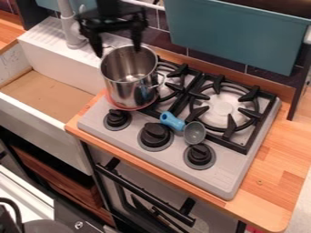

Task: Put the silver pot to the left side plate in the burner

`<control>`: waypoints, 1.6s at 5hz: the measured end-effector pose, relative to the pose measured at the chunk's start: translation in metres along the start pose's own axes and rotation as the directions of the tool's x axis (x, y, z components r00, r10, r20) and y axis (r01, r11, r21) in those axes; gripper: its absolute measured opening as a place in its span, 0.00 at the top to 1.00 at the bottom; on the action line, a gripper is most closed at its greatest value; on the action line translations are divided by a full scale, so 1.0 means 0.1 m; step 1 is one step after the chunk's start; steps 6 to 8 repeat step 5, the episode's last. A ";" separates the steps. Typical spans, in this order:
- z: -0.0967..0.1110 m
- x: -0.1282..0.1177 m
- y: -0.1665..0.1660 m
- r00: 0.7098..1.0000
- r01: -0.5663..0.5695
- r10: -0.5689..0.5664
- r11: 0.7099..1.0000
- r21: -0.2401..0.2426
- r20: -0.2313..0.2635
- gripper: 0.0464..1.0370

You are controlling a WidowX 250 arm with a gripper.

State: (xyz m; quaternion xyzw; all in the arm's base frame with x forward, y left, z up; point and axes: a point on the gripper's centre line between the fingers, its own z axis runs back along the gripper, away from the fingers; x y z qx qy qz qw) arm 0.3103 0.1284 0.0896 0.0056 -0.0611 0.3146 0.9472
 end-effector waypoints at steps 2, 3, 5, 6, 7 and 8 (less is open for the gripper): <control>-0.02 -0.01 -0.44 0.999 -0.023 0.025 0.998 -0.051 0.037 0.04; -0.16 -0.05 -0.57 0.999 -0.041 0.041 0.999 -0.023 0.032 0.04; -0.15 -0.17 -0.84 0.999 -0.043 0.044 0.999 -0.022 0.030 0.04; -0.15 -0.17 -0.84 0.999 -0.043 0.044 0.999 -0.022 0.030 0.04; -0.15 -0.17 -0.84 0.999 -0.043 0.044 0.999 -0.022 0.030 0.04; -0.15 -0.17 -0.84 0.999 -0.043 0.044 0.999 -0.022 0.030 0.04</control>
